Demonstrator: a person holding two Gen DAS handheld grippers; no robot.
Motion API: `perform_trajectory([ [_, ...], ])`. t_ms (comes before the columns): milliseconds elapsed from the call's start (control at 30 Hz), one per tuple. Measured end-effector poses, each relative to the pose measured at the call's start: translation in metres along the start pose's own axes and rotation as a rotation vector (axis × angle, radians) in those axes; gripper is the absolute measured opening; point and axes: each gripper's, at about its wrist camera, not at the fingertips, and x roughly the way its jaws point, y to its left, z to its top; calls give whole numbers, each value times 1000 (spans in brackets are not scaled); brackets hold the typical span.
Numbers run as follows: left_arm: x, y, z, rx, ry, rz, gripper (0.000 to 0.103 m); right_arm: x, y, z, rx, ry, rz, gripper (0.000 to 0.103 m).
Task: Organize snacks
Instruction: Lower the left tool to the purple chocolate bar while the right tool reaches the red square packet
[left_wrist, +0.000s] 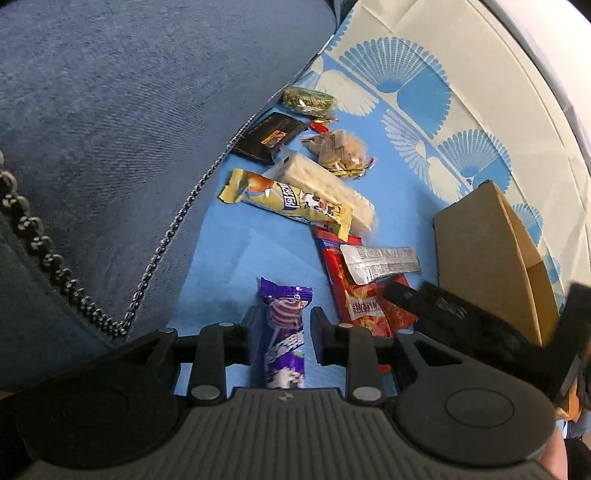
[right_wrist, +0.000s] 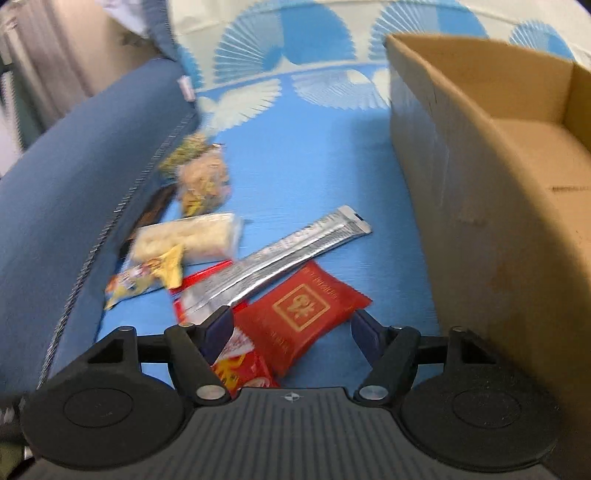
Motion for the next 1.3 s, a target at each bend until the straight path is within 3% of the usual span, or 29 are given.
perform_trajectory([
  [133,1,-1,0,16,4,-14,34,20,1,7,33,-1,-33,80],
  [267,8,-6,0,39,32,-14,38,30,8,9,-28,-3,-83,81],
  [367,11,-10,-2,62,40,-6,39,32,14,6,-111,-1,-132,74],
  [500,10,-10,-3,62,36,-8,43,30,11,6,-124,-7,-147,70],
  [567,12,-7,-3,48,44,-11,44,30,13,6,-143,-18,-160,50],
  [733,15,-9,-3,56,60,0,44,18,14,6,-201,-35,-148,44],
  [933,18,-23,-10,150,76,50,42,-34,19,12,-235,-42,-6,44],
  [1000,17,-28,-14,187,70,73,31,-55,24,9,-255,-43,53,44],
  [1100,16,-34,-18,237,62,83,16,-85,32,-9,-304,-50,114,44],
  [1300,8,-39,-17,255,-18,61,15,-97,28,-59,-330,-35,136,44],
])
